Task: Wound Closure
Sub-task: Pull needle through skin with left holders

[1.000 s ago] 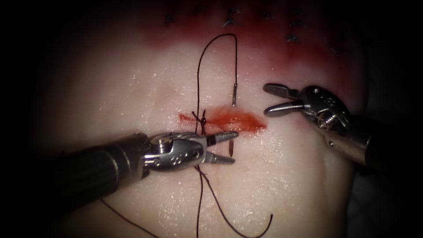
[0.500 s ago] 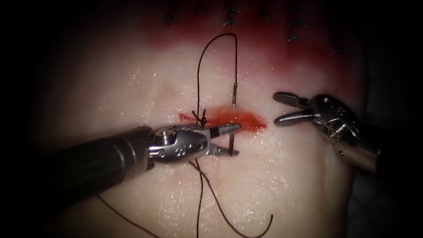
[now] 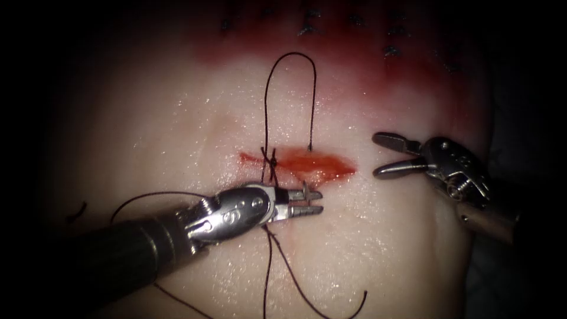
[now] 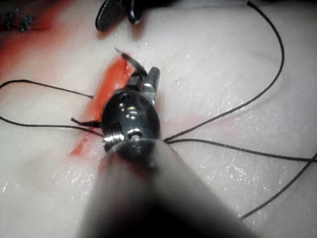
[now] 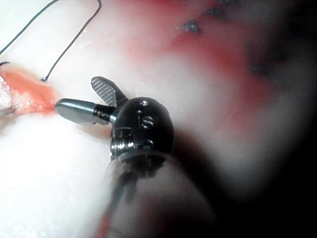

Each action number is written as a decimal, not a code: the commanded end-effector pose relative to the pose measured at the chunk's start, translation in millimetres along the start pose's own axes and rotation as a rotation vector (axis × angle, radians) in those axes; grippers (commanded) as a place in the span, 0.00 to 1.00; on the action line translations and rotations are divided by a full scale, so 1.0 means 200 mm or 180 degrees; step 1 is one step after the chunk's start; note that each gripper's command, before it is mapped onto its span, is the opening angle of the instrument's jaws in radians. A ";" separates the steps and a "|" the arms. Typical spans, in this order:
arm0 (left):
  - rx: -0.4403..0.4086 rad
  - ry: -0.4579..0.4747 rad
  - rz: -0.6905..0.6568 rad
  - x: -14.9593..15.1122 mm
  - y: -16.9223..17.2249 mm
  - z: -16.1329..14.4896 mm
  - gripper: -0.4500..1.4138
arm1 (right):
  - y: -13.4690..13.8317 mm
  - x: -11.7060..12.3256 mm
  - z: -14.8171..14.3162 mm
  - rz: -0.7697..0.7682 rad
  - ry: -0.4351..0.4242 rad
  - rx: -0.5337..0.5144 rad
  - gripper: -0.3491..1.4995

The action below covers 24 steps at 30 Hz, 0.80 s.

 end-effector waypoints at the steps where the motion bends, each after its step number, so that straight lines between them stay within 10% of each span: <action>1: -0.0017 0.0016 -0.0087 0.001 -0.001 0.003 0.05 | 0.001 -0.003 0.004 -0.0002 0.0002 0.0004 0.81; 12: -0.0228 0.0375 -0.1058 0.018 0.008 0.002 0.05 | -0.010 -0.007 0.008 0.0255 -0.0152 0.0029 0.85; 24: -0.0238 0.0359 -0.1058 0.033 0.025 -0.007 0.05 | -0.018 -0.006 0.009 0.0647 -0.0321 0.0179 0.85</action>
